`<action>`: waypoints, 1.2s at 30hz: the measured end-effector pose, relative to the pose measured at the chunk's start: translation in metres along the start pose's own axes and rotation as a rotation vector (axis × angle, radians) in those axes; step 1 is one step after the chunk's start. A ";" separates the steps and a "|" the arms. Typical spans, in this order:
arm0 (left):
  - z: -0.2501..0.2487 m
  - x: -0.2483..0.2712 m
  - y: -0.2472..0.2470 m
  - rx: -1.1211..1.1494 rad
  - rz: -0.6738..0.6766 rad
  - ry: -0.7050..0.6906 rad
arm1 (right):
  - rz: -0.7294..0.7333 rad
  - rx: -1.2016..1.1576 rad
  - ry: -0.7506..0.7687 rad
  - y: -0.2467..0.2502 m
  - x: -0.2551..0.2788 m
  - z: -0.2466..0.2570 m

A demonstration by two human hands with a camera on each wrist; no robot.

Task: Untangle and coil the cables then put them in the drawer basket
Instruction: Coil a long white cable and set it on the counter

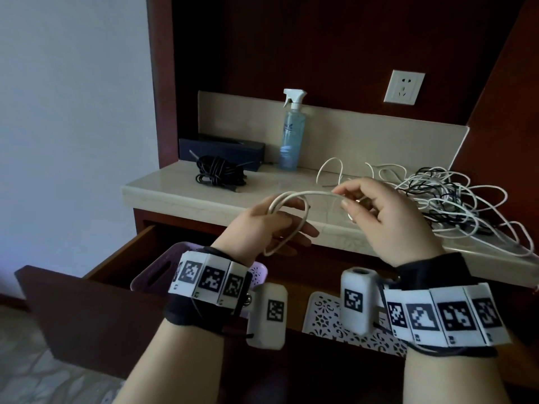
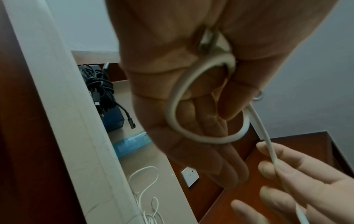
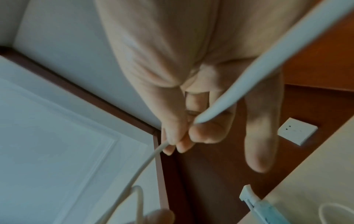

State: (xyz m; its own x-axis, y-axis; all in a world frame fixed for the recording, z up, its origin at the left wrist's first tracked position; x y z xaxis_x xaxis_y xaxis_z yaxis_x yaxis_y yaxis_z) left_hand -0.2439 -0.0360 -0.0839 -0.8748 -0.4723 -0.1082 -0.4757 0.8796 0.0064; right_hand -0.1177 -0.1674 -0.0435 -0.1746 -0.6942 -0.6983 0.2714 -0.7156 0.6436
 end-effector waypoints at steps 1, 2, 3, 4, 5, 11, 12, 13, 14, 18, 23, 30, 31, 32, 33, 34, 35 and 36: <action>0.000 0.000 0.003 0.015 0.003 0.001 | -0.016 -0.042 0.001 -0.002 -0.002 0.002; -0.001 0.001 0.004 0.022 0.006 0.009 | -0.046 -0.093 0.003 -0.005 -0.004 0.005; 0.000 0.001 0.005 0.015 0.008 0.017 | -0.094 -0.120 0.020 -0.008 -0.006 0.008; 0.001 0.000 0.006 -0.008 0.011 0.025 | -0.151 -0.108 0.059 -0.011 -0.008 0.012; 0.003 0.000 0.007 -0.045 0.019 0.031 | -0.205 -0.064 0.108 -0.014 -0.011 0.016; 0.006 0.005 0.016 -0.146 0.112 0.076 | -0.403 0.021 0.092 -0.030 -0.019 0.017; 0.005 0.007 0.017 -0.140 0.120 0.079 | -0.415 0.018 0.074 -0.031 -0.019 0.016; 0.004 0.009 0.019 -0.125 0.123 0.078 | -0.425 0.015 0.064 -0.032 -0.020 0.017; 0.003 0.010 0.021 -0.100 0.126 0.076 | -0.434 0.020 0.055 -0.034 -0.020 0.018; 0.001 0.011 0.026 0.048 0.142 0.073 | -0.393 0.069 0.006 -0.042 -0.021 0.020; 0.002 0.008 0.031 0.166 0.099 -0.006 | -0.240 0.101 0.039 -0.048 -0.019 0.019; -0.002 0.000 0.035 0.437 -0.009 -0.083 | -0.127 0.090 -0.054 -0.044 -0.009 0.017; -0.002 -0.001 0.034 0.457 -0.011 -0.089 | -0.105 0.088 -0.053 -0.044 -0.007 0.018; -0.001 -0.002 0.032 0.470 -0.011 -0.097 | -0.086 0.085 -0.055 -0.043 -0.005 0.019; -0.001 -0.003 0.030 0.477 -0.008 -0.107 | -0.068 0.085 -0.059 -0.043 -0.003 0.019; -0.001 -0.004 0.028 0.484 -0.001 -0.114 | -0.052 0.090 -0.061 -0.042 -0.001 0.019; -0.001 -0.004 0.025 0.496 0.004 -0.118 | -0.038 0.097 -0.061 -0.041 0.001 0.017; 0.000 -0.005 0.023 0.513 0.005 -0.121 | -0.026 0.100 -0.063 -0.040 0.003 0.016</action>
State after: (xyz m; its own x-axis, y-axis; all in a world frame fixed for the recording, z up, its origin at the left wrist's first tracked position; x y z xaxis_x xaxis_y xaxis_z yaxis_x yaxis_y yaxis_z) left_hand -0.2510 -0.0136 -0.0829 -0.8456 -0.4847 -0.2236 -0.3387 0.8110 -0.4771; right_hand -0.1443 -0.1426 -0.0663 -0.2400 -0.6764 -0.6964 0.1709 -0.7356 0.6555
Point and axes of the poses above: each hand's wrist, its own x-axis away from the middle knuckle, its own y-axis out of the back of the hand, z = x × y, the point moved 2 cm from there along -x, towards the middle knuckle, and after that the axes turned 7 degrees about y, right-handed, at the moved point
